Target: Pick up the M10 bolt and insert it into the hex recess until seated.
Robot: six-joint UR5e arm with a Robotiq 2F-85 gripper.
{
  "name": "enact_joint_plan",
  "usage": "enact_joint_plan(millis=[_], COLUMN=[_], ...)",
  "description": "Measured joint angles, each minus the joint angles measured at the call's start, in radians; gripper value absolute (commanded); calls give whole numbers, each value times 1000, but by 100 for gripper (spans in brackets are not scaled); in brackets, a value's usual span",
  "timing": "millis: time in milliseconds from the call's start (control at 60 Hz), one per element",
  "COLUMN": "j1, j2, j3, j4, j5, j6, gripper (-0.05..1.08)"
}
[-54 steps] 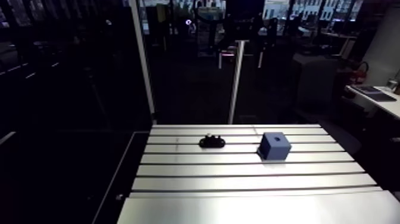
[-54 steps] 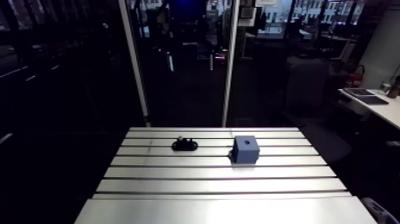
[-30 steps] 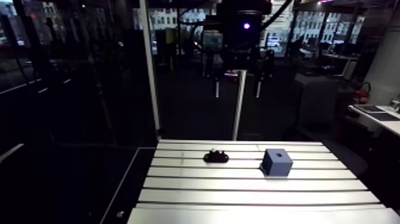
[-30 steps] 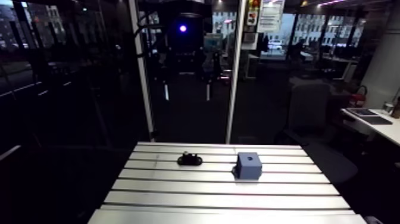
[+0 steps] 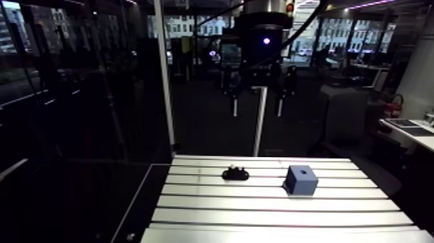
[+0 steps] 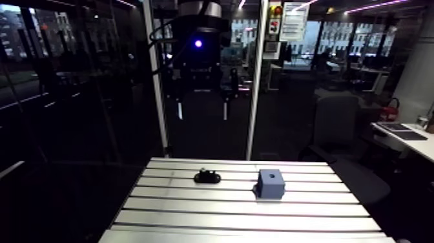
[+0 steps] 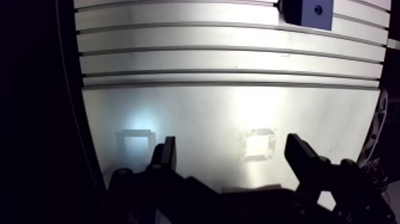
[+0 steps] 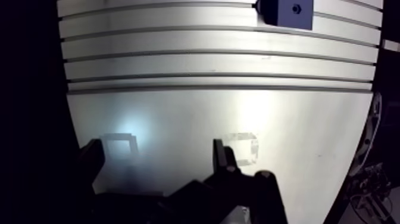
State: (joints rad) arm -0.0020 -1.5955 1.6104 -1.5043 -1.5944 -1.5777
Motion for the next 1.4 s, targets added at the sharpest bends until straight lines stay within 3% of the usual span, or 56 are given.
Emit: enact_joint_plan(millis=[283,817,1400], j1=[10,48,54], j2=[16,136,270], j3=[64,220,265], j4=[-164,-605,-839], j5=[1,3,-1], j6=[-1,15,21], gripper=[1,1,1])
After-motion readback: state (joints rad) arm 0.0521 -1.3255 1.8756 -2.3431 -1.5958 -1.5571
